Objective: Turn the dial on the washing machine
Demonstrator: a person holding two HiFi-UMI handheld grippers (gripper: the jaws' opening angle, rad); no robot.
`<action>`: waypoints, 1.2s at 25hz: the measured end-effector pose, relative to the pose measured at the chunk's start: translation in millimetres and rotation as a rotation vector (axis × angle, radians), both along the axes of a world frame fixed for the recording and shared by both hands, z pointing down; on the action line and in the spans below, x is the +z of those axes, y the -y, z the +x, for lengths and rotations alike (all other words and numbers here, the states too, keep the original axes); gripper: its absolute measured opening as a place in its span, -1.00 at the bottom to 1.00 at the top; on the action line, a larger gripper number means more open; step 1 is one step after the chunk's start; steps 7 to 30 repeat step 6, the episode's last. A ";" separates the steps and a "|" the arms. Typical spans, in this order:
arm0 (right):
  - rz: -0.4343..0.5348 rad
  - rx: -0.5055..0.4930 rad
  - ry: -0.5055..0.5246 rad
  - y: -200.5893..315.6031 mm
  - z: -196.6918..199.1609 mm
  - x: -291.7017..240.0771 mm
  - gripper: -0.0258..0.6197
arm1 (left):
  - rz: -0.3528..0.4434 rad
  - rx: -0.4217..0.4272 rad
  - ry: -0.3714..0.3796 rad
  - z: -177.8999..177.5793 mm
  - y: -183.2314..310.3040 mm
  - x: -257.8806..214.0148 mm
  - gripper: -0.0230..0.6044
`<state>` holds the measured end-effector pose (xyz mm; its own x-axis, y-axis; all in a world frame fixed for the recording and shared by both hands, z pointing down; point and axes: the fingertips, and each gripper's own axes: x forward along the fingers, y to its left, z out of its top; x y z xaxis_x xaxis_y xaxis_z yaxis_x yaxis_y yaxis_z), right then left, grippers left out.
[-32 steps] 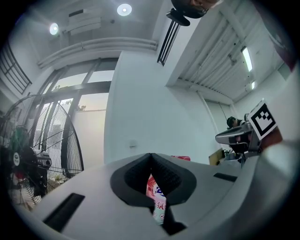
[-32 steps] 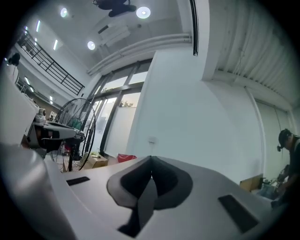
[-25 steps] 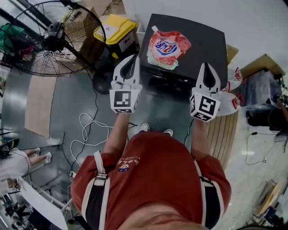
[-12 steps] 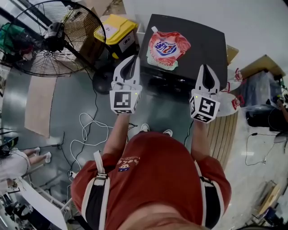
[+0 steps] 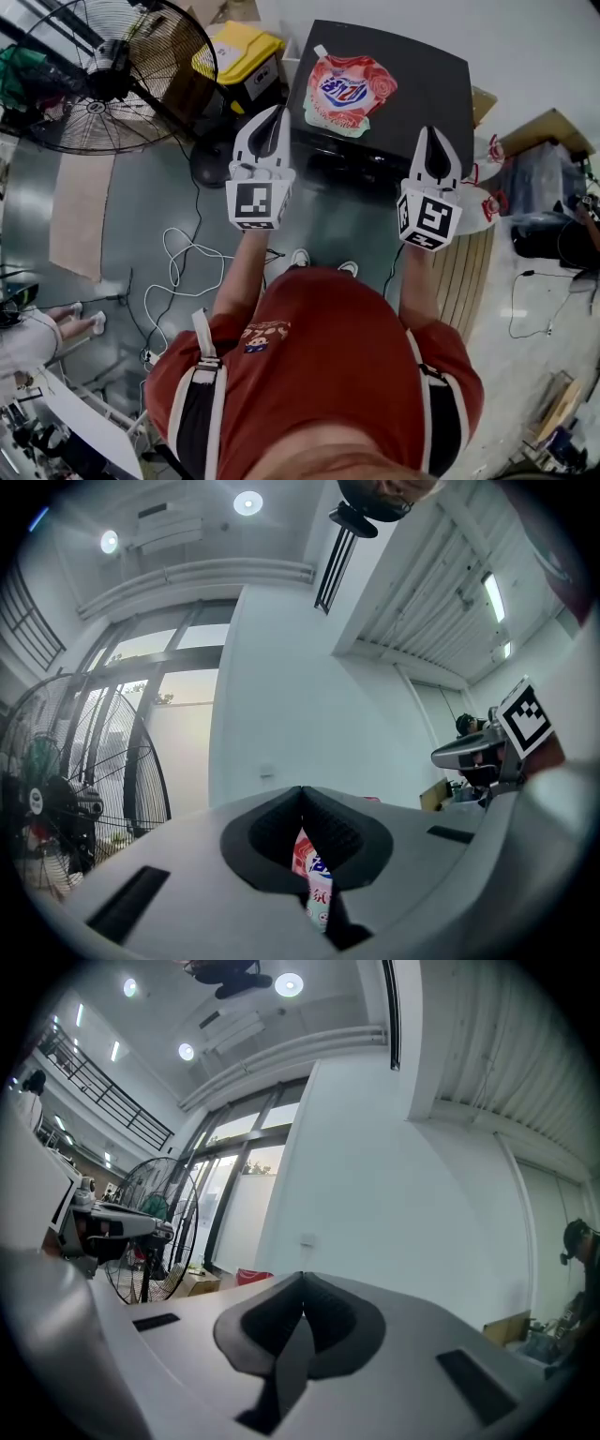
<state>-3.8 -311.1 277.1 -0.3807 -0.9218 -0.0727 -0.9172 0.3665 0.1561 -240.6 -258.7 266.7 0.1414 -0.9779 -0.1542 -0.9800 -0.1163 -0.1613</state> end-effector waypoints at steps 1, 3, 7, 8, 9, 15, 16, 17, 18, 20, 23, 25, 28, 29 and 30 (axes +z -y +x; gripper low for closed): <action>0.001 0.001 0.002 -0.5 0.1 -0.1 -0.90 | 0.000 -0.001 -0.002 0.1 -0.2 -0.4 -0.90; 0.002 0.001 0.008 -0.9 0.4 -0.5 -0.90 | 0.004 -0.001 -0.003 0.6 -0.6 -1.8 -0.90; 0.006 -0.002 0.018 -0.3 -0.6 -2.0 -0.90 | 0.011 -0.006 0.001 -0.2 -0.3 -3.1 -0.90; 0.006 -0.002 0.018 -0.3 -0.6 -2.0 -0.90 | 0.011 -0.006 0.001 -0.2 -0.3 -3.1 -0.90; 0.006 -0.002 0.018 -0.3 -0.6 -2.0 -0.90 | 0.011 -0.006 0.001 -0.2 -0.3 -3.1 -0.90; 0.006 -0.002 0.018 -0.3 -0.6 -2.0 -0.90 | 0.011 -0.006 0.001 -0.2 -0.3 -3.1 -0.90; 0.006 -0.002 0.018 -0.3 -0.6 -2.0 -0.90 | 0.011 -0.006 0.001 -0.2 -0.3 -3.1 -0.90; 0.006 -0.002 0.018 -0.3 -0.6 -2.0 -0.90 | 0.011 -0.006 0.001 -0.2 -0.3 -3.1 -0.90; 0.006 -0.002 0.018 -0.3 -0.6 -2.0 -0.90 | 0.011 -0.006 0.001 -0.2 -0.3 -3.1 -0.90; 0.006 -0.002 0.018 -0.3 -0.6 -2.0 -0.90 | 0.011 -0.006 0.001 -0.2 -0.3 -3.1 -0.90; 0.006 -0.002 0.018 -0.3 -0.6 -2.0 -0.90 | 0.011 -0.006 0.001 -0.2 -0.3 -3.1 -0.90; 0.006 -0.002 0.018 -0.3 -0.6 -2.0 -0.90 | 0.011 -0.006 0.001 -0.2 -0.3 -3.1 -0.90; 0.006 -0.002 0.018 -0.3 -0.6 -2.0 -0.90 | 0.011 -0.006 0.001 -0.2 -0.3 -3.1 -0.90; 0.006 -0.002 0.018 -0.3 -0.6 -2.0 -0.90 | 0.011 -0.006 0.001 -0.2 -0.3 -3.1 -0.90; 0.006 -0.002 0.018 -0.3 -0.6 -2.0 -0.90 | 0.011 -0.006 0.001 -0.2 -0.3 -3.1 -0.90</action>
